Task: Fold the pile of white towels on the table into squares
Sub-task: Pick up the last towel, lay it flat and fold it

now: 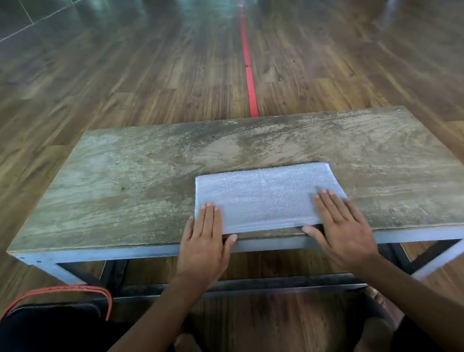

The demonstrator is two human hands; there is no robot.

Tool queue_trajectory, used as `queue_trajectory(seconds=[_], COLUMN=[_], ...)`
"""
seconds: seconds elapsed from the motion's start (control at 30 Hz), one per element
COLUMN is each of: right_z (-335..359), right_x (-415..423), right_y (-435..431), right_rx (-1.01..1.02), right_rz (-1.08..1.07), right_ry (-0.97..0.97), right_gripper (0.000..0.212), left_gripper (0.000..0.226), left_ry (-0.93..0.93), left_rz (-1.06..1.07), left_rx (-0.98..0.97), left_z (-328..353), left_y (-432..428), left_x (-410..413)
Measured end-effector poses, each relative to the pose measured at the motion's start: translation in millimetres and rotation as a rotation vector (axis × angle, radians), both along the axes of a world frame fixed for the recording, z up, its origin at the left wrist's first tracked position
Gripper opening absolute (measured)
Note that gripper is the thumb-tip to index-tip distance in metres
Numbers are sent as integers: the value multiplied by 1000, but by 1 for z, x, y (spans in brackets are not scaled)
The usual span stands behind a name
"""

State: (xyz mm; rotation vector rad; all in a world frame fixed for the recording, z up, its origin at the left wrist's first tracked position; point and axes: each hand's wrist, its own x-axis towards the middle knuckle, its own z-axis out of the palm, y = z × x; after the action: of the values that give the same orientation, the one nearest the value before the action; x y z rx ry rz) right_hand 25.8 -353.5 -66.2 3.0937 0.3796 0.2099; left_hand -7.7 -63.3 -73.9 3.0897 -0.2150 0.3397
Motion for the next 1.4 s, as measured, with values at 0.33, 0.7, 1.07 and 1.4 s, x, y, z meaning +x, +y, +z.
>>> queue_trajectory(seconds=[0.33, 0.7, 1.07, 1.4], right_z=[34, 63, 71, 126], right_x=[19, 119, 153, 147], right_y=[34, 180, 226, 197], right_rx=[50, 191, 101, 512], right_rz=[113, 383, 399, 447], right_ry=[-53, 207, 498, 655], right_gripper=[74, 34, 27, 12], left_gripper=[57, 26, 39, 30], left_ry=[-145, -150, -158, -54], left_rz=[236, 750, 675, 697], left_rx=[-459, -1350, -1076, -1105], left_z=[1, 16, 12, 24], left_y=[7, -13, -13, -14], left_x=[-33, -13, -10, -12])
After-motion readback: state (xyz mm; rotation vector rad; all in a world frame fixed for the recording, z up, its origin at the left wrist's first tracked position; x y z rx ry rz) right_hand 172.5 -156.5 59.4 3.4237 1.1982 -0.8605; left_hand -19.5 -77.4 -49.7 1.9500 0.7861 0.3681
